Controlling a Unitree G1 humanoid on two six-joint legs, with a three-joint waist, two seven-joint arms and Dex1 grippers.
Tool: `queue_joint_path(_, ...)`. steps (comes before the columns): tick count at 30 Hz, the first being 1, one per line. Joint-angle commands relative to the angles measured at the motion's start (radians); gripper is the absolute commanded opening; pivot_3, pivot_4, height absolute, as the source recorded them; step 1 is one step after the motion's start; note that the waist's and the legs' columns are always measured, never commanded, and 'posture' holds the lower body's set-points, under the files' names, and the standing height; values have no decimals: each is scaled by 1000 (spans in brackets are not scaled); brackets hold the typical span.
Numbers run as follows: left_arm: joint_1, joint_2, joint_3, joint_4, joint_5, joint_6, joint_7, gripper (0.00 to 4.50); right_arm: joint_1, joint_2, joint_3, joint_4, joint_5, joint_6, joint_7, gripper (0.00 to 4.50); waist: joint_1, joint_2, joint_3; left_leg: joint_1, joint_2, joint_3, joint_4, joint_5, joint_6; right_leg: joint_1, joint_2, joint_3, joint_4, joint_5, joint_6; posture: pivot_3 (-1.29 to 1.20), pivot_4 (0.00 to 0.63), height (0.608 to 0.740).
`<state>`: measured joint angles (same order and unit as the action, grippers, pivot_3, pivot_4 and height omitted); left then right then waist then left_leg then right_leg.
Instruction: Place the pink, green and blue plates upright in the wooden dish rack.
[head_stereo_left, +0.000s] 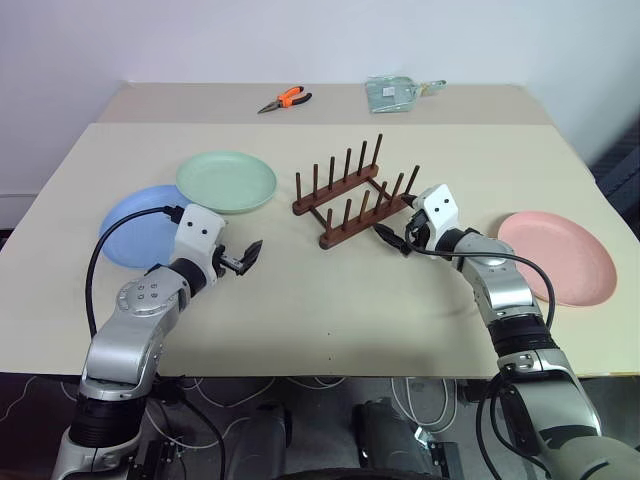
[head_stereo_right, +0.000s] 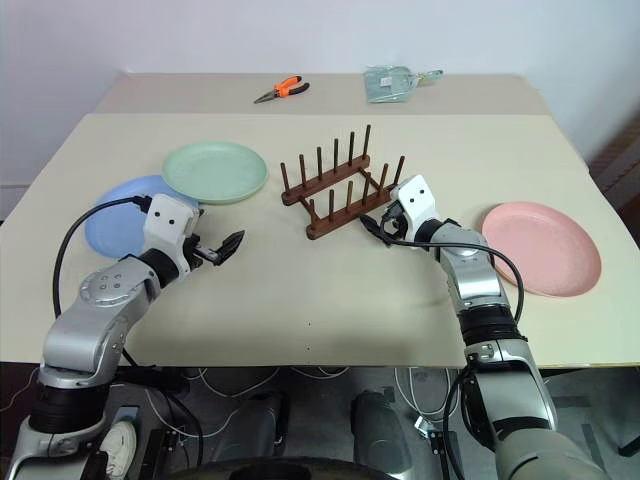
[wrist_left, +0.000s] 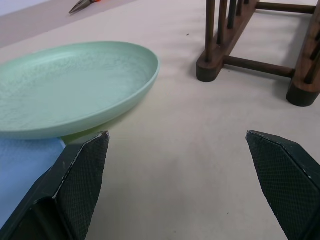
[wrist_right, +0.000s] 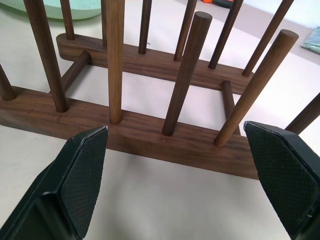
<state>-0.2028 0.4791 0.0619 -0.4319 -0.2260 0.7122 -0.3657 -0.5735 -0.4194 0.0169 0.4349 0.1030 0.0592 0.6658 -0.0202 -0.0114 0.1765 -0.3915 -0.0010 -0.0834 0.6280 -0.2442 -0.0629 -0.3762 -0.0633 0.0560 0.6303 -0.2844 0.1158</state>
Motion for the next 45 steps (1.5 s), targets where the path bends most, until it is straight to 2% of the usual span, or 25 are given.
queue_joint_path(1, -17, 3, 11, -11, 8, -23, 3, 4500, -32, 0, -16, -10, 7, -19, -3, 4430, 0, 0, 0, 0, 0, 0, 0, 0, 0, 0, 0, 0, 0, 0, 0, 0, 150, 740)
queue_joint_path(20, 4, -13, 8, -20, 8, -23, 13, 4500, -27, -7, -15, -22, 8, -3, 7, 4430, 0, 0, 0, 0, 0, 0, 0, 0, 0, 0, 0, 0, 0, 0, 0, 0, 150, 740)
queue_joint_path(30, -19, 13, 19, 16, 9, -45, -9, 4500, -39, -16, -24, -8, 6, -6, -6, 4430, 0, 0, 0, 0, 0, 0, 0, 0, 0, 0, 0, 0, 0, 0, 0, 0, 150, 740)
queue_joint_path(45, 68, 15, 37, -60, 6, -20, 23, 4500, -22, -11, -7, -42, 12, 24, 35, 4430, 0, 0, 0, 0, 0, 0, 0, 0, 0, 0, 0, 0, 0, 0, 0, 0, 150, 740)
